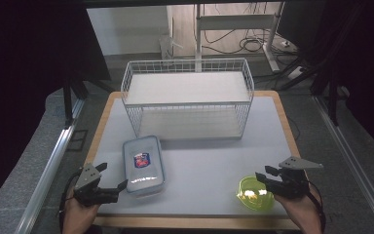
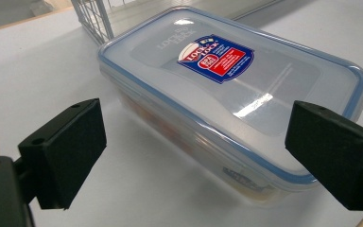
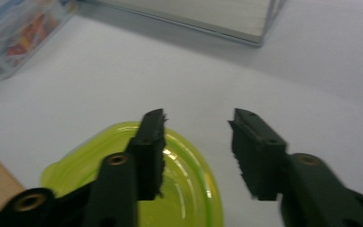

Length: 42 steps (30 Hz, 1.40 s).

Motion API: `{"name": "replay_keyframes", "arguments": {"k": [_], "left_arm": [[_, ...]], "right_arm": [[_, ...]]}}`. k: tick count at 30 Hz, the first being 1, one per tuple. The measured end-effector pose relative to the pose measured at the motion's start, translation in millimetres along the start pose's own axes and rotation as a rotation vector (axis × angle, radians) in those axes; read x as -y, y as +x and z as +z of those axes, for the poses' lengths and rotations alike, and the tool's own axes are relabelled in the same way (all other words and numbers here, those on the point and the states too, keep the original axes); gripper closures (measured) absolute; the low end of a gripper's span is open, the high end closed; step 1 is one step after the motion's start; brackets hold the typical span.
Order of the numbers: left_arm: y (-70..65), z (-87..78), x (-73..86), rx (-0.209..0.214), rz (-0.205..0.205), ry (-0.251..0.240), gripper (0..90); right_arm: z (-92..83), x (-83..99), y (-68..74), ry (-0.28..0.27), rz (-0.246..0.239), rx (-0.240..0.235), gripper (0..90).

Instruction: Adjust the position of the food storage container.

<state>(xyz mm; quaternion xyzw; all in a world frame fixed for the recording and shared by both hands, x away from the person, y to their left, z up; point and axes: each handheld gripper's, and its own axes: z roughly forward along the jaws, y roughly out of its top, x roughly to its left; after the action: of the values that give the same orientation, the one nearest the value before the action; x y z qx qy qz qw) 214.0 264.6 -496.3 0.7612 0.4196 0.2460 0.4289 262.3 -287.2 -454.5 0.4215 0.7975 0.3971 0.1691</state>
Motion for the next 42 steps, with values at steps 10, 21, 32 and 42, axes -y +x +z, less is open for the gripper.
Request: {"name": "replay_keyframes", "arguments": {"k": [10,21,32,42], "left_arm": [[-1.3,0.3,-0.6,-0.008,0.009,0.005,6.4],[-2.4,0.3,-1.6,-0.004,0.006,0.002,6.5],[-3.6,3.1,-0.7,-0.002,0.013,0.017,6.5],[-4.6,4.6,-0.2,-0.004,0.022,0.024,6.6]], "right_arm": [[-9.7,3.0,17.2,0.042,-0.097,-0.071,90.0],[-19.4,16.6,39.2,0.079,-0.119,-0.168,89.9],[-25.3,33.9,54.4,0.121,-0.133,-0.230,89.9],[-23.2,45.2,48.4,0.162,-0.119,-0.246,89.9]]}}
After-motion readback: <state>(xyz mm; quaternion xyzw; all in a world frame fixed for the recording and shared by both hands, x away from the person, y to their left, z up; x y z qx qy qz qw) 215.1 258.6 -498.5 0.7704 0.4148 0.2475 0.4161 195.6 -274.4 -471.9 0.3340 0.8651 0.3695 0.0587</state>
